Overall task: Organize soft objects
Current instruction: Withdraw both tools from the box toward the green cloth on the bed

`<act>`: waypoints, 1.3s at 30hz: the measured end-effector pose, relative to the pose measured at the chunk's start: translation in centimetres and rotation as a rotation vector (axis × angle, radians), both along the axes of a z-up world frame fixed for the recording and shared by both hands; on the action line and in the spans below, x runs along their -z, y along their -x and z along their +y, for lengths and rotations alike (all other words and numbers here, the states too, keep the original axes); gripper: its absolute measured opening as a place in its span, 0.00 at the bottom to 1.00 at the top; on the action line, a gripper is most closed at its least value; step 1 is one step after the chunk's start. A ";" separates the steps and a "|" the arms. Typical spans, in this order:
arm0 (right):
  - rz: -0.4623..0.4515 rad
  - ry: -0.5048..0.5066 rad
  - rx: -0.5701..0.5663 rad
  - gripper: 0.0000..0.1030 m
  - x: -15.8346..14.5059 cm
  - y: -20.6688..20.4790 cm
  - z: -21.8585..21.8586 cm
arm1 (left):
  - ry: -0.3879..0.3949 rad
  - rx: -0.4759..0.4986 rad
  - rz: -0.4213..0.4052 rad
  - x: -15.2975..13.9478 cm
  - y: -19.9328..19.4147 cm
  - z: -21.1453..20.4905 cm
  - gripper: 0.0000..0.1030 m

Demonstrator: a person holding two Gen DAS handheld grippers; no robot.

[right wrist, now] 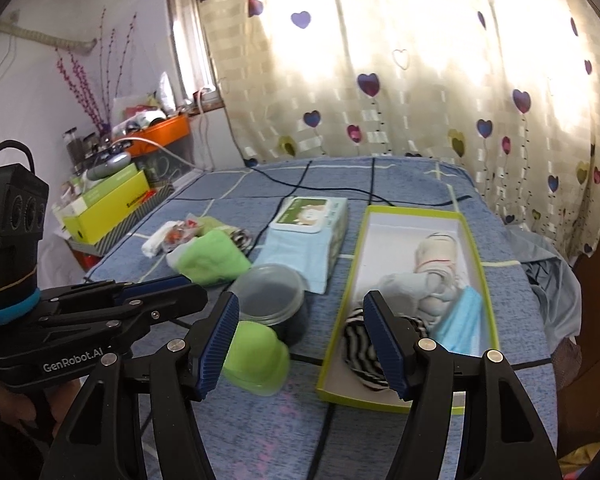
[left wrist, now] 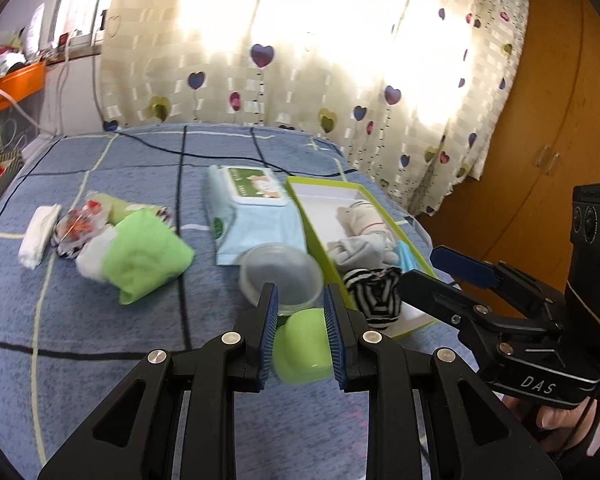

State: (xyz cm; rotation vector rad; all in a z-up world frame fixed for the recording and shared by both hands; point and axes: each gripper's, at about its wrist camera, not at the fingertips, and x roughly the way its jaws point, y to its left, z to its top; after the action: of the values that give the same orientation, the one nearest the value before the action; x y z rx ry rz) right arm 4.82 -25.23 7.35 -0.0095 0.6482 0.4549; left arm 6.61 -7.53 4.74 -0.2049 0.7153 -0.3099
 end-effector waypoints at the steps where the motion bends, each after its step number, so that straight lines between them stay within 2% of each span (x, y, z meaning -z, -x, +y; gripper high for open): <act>1: 0.004 0.002 -0.006 0.63 0.0 0.0 0.5 | 0.006 -0.005 0.001 0.1 0.1 0.3 0.24; 12: 0.030 0.011 -0.088 0.63 0.7 -1.1 4.9 | 0.046 -0.141 0.052 2.3 0.0 7.0 0.24; 22: 0.059 0.037 -0.174 0.63 1.4 -2.9 9.4 | 0.075 -0.201 0.057 2.9 -0.5 10.8 0.24; 39: 0.175 0.178 -0.222 0.63 5.7 -8.1 18.6 | 0.122 -0.305 0.068 4.3 -0.6 17.4 0.24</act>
State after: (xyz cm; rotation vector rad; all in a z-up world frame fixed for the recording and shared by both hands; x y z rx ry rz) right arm 12.90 -6.66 1.65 -0.2145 0.8628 0.6153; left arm 7.21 9.87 0.44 -0.4374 0.7215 -0.0552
